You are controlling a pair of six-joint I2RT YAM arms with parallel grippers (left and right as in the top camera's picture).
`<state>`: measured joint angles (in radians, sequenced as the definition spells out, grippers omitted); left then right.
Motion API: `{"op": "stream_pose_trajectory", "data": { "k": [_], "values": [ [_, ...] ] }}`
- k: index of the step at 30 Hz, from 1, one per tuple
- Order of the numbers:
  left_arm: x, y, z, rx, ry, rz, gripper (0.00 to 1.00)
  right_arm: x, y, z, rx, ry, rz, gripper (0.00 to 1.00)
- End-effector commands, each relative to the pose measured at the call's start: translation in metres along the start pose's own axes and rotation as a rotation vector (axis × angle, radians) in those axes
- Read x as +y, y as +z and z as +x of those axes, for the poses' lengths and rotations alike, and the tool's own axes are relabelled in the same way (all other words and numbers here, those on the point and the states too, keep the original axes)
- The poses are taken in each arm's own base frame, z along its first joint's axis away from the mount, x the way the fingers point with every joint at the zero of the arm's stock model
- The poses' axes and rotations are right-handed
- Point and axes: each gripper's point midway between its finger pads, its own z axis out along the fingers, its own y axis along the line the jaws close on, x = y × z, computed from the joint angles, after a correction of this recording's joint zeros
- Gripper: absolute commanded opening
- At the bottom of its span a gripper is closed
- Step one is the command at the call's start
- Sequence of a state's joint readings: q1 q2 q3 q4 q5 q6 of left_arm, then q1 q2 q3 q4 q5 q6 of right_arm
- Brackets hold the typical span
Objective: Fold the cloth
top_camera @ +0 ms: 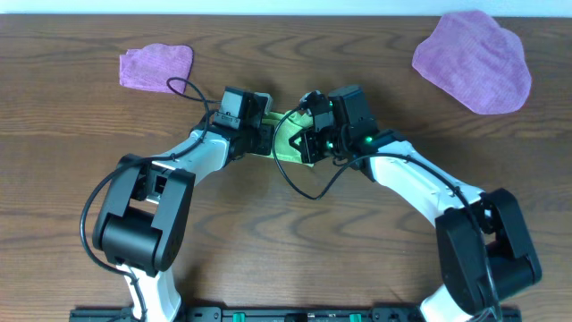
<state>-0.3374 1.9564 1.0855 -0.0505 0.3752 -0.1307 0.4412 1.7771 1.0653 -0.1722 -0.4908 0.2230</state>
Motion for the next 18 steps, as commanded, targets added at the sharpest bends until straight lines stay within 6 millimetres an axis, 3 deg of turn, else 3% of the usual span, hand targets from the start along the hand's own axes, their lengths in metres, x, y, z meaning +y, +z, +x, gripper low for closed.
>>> {"op": "stream_pose_trajectory", "data": {
  "k": [1,10,18],
  "values": [
    [-0.004,0.003,-0.004,0.003,-0.002,0.019,0.06,0.021,-0.002,-0.006,-0.009,-0.05,-0.044,0.02],
    [-0.004,0.001,-0.001,0.016,-0.013,0.017,0.06,0.024,-0.001,-0.003,0.003,-0.052,-0.046,0.02],
    [-0.003,0.001,0.007,0.047,-0.023,0.011,0.06,0.012,-0.003,0.0,0.014,-0.045,-0.001,0.02]
  ]
}}
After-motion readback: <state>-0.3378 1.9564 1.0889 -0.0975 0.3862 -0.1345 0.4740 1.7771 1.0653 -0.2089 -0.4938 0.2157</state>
